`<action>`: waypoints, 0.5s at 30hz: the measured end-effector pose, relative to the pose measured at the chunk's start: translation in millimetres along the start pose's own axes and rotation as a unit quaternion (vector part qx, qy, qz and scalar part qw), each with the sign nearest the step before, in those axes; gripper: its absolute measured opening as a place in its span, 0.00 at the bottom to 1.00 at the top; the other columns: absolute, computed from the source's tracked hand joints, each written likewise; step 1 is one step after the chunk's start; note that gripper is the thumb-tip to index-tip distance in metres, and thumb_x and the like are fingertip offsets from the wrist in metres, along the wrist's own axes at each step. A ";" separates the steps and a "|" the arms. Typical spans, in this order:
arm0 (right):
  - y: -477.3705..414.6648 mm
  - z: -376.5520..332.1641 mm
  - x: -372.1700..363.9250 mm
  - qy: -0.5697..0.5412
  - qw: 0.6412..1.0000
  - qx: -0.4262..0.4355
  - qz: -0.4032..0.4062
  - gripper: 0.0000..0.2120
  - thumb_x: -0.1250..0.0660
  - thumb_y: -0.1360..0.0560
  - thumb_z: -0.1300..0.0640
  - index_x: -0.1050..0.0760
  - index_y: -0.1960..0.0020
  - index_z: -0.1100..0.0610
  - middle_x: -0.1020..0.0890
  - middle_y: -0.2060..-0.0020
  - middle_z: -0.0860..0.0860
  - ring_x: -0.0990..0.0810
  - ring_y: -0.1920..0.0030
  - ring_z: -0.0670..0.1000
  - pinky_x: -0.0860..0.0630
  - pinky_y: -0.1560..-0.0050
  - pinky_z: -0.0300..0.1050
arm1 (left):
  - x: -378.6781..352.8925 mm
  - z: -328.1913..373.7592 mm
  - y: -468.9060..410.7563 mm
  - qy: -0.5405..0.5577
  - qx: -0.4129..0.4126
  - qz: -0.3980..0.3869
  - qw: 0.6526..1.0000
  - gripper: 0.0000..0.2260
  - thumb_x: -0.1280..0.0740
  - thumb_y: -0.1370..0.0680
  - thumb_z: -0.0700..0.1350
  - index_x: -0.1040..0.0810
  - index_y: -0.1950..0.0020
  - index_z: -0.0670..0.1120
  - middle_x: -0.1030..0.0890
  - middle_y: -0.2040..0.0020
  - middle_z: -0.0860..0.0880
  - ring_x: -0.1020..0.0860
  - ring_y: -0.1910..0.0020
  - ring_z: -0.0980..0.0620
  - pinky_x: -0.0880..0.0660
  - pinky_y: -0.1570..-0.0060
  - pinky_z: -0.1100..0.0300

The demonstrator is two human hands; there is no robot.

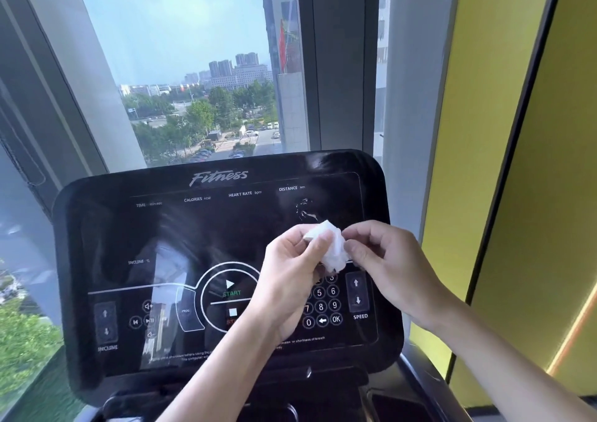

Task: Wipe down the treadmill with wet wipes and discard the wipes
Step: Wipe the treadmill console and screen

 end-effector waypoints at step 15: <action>30.3 22.2 -20.1 -0.158 0.979 -0.128 -0.010 0.10 0.38 0.18 0.53 0.21 0.40 0.50 0.17 0.57 0.51 0.19 0.55 0.48 0.22 0.47 0.46 | 21.5 -14.4 11.4 0.046 0.056 0.103 0.992 0.04 0.37 0.19 0.34 0.28 0.53 0.40 0.17 0.56 0.39 0.16 0.58 0.46 0.19 0.57 0.56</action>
Point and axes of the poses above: each hand's wrist, its own y-axis away from the middle knuckle, its own x-axis out of the back of the hand, z = x × y, the point moved 9 cm from there along -y, towards the middle knuckle
